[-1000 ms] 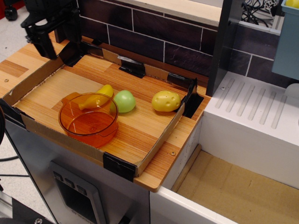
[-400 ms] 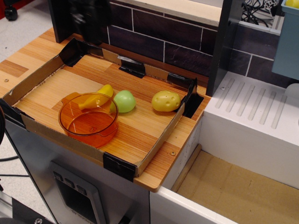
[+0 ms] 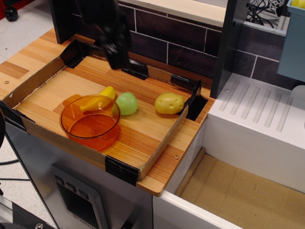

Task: Put potato in pot

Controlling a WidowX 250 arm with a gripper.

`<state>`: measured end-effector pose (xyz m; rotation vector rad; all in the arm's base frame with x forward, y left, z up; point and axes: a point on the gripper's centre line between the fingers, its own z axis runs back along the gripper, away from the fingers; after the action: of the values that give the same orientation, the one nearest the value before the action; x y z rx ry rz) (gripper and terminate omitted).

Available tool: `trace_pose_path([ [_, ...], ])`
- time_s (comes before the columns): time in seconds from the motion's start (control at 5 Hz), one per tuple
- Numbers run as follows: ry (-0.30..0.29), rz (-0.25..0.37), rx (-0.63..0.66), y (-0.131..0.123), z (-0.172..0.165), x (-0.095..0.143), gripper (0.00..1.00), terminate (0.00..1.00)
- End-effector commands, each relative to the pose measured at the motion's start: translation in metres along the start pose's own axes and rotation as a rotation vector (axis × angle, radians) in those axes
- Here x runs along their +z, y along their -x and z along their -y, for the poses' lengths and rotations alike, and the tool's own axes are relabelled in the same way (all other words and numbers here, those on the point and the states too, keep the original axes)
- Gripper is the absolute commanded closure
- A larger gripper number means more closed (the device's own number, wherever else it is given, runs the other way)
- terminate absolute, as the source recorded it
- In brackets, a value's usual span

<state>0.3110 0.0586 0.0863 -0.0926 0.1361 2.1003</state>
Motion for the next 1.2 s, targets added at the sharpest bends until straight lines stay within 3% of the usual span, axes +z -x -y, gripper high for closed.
trace_pose_path([
  [0.0,0.076,0.008,-0.04,0.029,0.009,-0.013,0.0,0.0],
  [0.4,0.05,0.053,-0.037,0.046,0.007,-0.034,0.0,0.0],
  [0.6,0.079,0.069,-0.04,0.053,0.005,-0.042,0.0,0.0],
  [1.0,0.067,0.112,-0.047,0.06,0.006,-0.067,0.0,0.0],
])
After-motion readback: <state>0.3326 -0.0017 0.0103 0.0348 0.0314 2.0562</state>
